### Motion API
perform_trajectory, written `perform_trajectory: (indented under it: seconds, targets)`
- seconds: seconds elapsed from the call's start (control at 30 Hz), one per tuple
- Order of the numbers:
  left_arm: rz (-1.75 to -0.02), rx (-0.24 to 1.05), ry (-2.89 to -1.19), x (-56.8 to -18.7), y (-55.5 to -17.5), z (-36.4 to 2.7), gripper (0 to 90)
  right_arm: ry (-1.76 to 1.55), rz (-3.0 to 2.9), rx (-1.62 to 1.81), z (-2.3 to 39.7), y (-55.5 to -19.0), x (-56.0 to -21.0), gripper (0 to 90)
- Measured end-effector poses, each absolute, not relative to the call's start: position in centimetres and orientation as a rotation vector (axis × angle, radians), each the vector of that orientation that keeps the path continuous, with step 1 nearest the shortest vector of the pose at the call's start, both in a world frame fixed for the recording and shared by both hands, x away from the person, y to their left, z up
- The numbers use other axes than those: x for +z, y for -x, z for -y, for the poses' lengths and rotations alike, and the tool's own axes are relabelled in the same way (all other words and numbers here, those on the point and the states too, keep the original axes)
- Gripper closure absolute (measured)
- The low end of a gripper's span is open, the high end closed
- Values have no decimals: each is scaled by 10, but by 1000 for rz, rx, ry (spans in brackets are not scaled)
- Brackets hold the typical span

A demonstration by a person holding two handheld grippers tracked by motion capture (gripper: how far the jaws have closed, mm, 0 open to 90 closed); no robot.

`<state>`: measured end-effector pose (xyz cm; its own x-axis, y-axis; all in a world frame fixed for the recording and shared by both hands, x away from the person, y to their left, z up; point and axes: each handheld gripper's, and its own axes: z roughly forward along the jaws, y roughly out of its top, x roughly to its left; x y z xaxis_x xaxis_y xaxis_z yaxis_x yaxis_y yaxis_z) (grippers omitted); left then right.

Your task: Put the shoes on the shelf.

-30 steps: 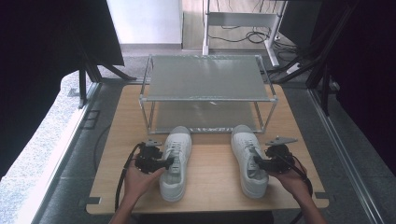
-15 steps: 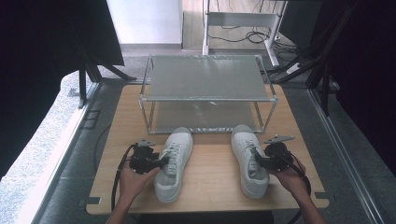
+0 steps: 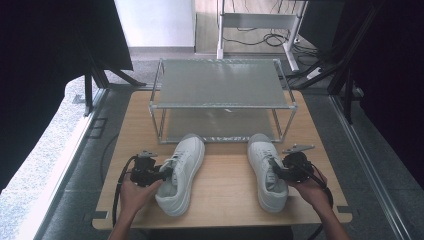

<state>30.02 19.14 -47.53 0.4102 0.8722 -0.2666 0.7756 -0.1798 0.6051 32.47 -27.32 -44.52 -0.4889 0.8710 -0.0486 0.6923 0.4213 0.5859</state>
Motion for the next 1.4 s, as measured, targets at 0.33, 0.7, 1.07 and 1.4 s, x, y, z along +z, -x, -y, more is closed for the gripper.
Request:
perform_trajectory:
  seconds: [0.33,0.7,1.07,1.4]
  targets:
    - [-1397,129,-2004,-475,-305,-192,678,-1356,-2378,660,269,-333,-446,615]
    - [-1405,40,-2052,-477,-314,-196,771,-1348,-2415,514,260,-340,-443,671]
    - [-1410,31,-2033,-478,-313,-198,804,-1362,-2404,468,272,-339,-450,819]
    - [-1405,10,-2012,-480,-313,-201,805,-1450,-2409,618,296,-343,-453,846]
